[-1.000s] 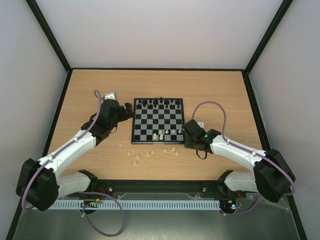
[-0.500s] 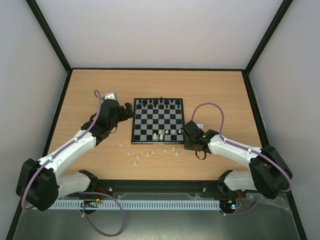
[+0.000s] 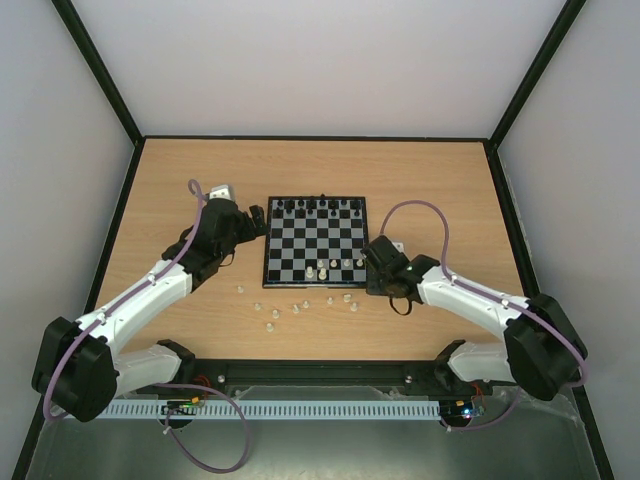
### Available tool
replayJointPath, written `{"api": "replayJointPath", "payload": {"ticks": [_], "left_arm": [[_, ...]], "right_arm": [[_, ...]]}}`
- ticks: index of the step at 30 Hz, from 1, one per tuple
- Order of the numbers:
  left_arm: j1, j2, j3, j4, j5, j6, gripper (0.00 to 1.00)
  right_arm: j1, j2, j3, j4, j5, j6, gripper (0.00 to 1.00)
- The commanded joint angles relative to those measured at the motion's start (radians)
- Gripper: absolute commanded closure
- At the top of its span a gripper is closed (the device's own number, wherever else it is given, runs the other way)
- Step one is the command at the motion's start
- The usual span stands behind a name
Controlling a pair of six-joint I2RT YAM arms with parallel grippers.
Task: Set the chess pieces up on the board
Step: Pick up the chess piece at the center of the board, then place the chess piece on the chessboard.
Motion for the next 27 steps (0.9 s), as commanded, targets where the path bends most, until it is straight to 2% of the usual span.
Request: {"api": "replayJointPath", "payload": {"ticks": [1, 14, 27], "left_arm": [[-0.001, -0.014, -0.01, 0.011, -0.001, 0.005, 0.0], [-0.001, -0.009, -0.009, 0.011, -0.005, 0.005, 0.01], [-0.001, -0.001, -0.008, 0.013, -0.007, 0.006, 0.01]], "right_arm": [[0.025, -0.018, 0.101, -0.07, 0.003, -0.034, 0.97], [0.147, 0.246, 0.339, -0.06, -0.014, -0.099, 0.97], [0.164, 0.338, 0.38, -0.04, -0.042, -0.117, 0.96]]}}
